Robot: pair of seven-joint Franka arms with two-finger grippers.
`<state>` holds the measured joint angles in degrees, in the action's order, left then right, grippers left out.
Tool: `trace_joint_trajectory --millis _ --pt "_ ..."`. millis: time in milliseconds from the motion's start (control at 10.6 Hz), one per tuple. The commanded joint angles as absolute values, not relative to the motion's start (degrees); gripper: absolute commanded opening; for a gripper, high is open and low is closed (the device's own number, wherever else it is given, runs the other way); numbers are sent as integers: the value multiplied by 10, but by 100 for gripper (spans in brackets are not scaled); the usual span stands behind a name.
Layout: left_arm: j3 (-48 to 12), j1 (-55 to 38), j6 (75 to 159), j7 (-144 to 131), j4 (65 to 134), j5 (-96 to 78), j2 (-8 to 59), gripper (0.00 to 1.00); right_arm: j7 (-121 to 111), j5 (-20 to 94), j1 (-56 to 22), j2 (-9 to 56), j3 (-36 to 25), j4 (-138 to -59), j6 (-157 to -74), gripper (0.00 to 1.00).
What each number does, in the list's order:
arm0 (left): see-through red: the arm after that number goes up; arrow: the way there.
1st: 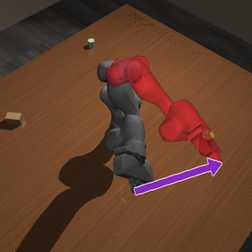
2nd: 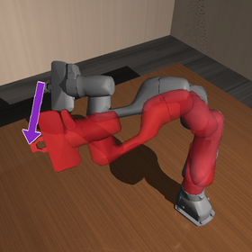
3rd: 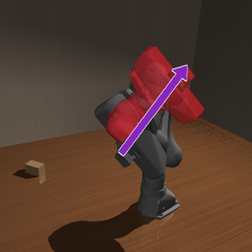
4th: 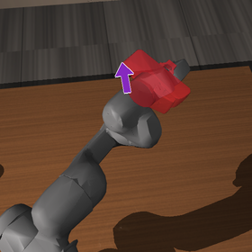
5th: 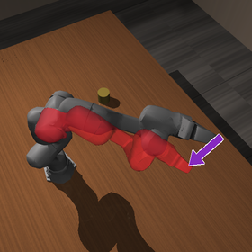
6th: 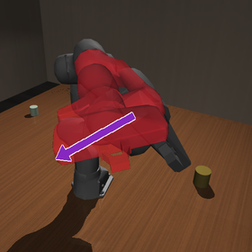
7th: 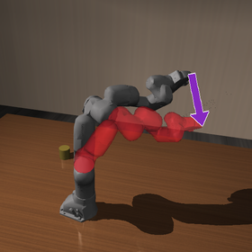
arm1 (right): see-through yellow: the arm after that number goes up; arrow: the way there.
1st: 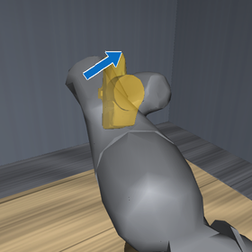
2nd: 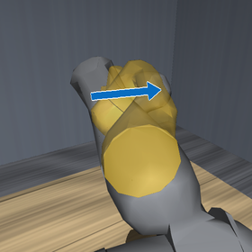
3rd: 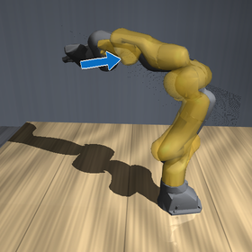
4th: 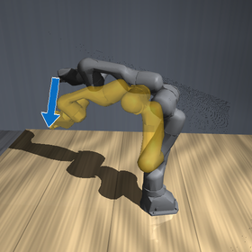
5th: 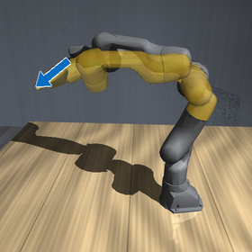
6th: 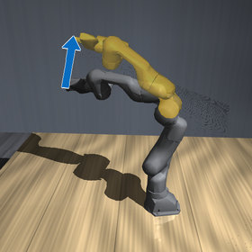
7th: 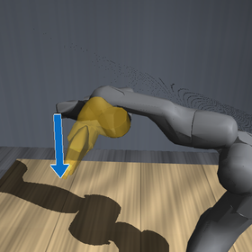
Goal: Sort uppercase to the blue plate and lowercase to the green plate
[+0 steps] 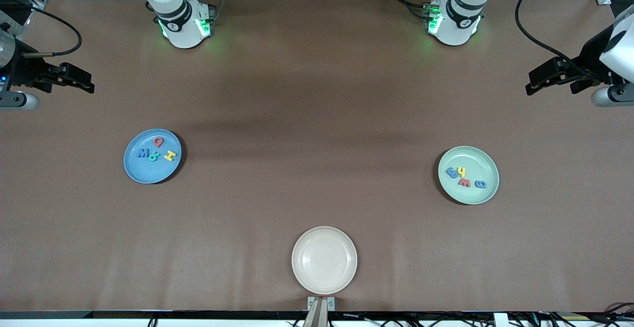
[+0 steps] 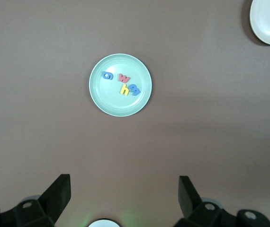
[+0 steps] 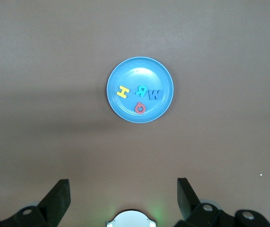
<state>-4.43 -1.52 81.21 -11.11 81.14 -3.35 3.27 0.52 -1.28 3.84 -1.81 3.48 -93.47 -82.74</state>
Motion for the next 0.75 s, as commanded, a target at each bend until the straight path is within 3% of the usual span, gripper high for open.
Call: trace_joint_trajectory --millis 0,660 --pt "-46 -16 805 -135 807 -20 33 100 1 -4 49 -26 43 -933 -824 100" --pt "-54 -27 837 -131 806 46 39 100 1 -4 49 -27 43 -934 -829 100"
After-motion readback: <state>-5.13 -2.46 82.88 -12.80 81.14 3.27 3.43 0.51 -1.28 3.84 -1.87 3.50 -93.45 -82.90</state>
